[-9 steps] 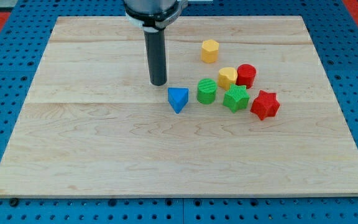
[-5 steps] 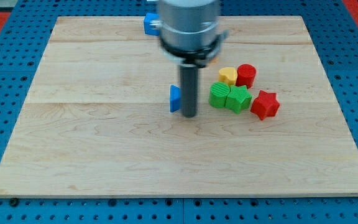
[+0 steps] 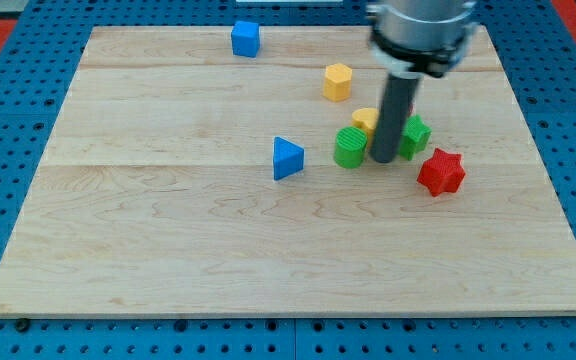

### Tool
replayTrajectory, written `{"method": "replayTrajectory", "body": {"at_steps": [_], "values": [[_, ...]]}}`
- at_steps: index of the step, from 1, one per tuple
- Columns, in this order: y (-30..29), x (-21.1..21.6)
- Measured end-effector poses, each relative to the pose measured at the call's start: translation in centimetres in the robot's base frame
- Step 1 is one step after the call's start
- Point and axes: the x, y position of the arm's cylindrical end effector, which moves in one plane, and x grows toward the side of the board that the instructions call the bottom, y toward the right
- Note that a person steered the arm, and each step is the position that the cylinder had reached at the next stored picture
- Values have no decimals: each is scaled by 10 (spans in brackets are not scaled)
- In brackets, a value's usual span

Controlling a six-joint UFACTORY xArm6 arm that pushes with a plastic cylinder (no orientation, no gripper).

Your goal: Push the green circle to the right side of the blue triangle

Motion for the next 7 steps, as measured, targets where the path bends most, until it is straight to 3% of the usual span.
{"method": "replayTrajectory", "body": {"at_steps": [1, 2, 3, 4, 5, 6, 7], "values": [[-71, 7], [-68, -11], [-86, -63], [-131, -67], [-125, -34], [-132, -93], [-96, -96]]}}
